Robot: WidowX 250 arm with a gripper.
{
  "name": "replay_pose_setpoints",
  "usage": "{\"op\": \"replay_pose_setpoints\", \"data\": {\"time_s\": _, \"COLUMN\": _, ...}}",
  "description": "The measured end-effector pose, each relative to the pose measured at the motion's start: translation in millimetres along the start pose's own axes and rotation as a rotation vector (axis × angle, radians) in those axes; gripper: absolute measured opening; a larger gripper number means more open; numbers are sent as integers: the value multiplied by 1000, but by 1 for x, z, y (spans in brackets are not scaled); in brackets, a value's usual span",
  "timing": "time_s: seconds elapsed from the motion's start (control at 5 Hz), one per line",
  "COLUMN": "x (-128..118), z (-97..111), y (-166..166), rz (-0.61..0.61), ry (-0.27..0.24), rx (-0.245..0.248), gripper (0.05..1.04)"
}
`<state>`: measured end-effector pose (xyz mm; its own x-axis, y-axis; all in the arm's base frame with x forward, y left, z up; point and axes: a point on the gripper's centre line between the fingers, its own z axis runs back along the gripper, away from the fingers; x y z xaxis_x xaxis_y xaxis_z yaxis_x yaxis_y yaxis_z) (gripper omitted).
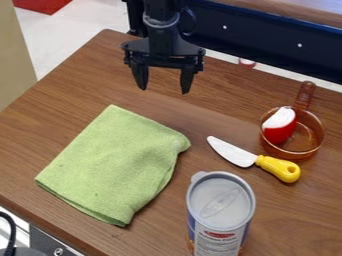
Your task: Move the green towel to the upper part of the table
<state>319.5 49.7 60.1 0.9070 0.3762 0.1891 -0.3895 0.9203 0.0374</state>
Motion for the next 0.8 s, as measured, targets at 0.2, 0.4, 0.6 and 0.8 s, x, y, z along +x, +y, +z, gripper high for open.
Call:
{"op": "replay_pose_setpoints", "data": {"time_s": 0.2, "x": -7, "z": -8, "y": 1, "rz": -3, "ry": 32, "rx": 6, "gripper": 999}}
{"op": "replay_pose_setpoints", "data": {"time_s": 0.4, "x": -27, "z": -15, "y": 10, "rz": -40, "ry": 75, "rx": 12, "gripper": 999}}
{"op": "replay_pose_setpoints", "data": {"time_s": 0.6, "x": -48, "z": -11, "y": 23, "rz": -119, "ry": 81, "rx": 32, "gripper": 999}}
{"op": "replay_pose_setpoints", "data": {"time_s": 0.8, "x": -65, "z": -16, "y": 36, "rz": -204, "ry": 81, "rx": 39, "gripper": 958}}
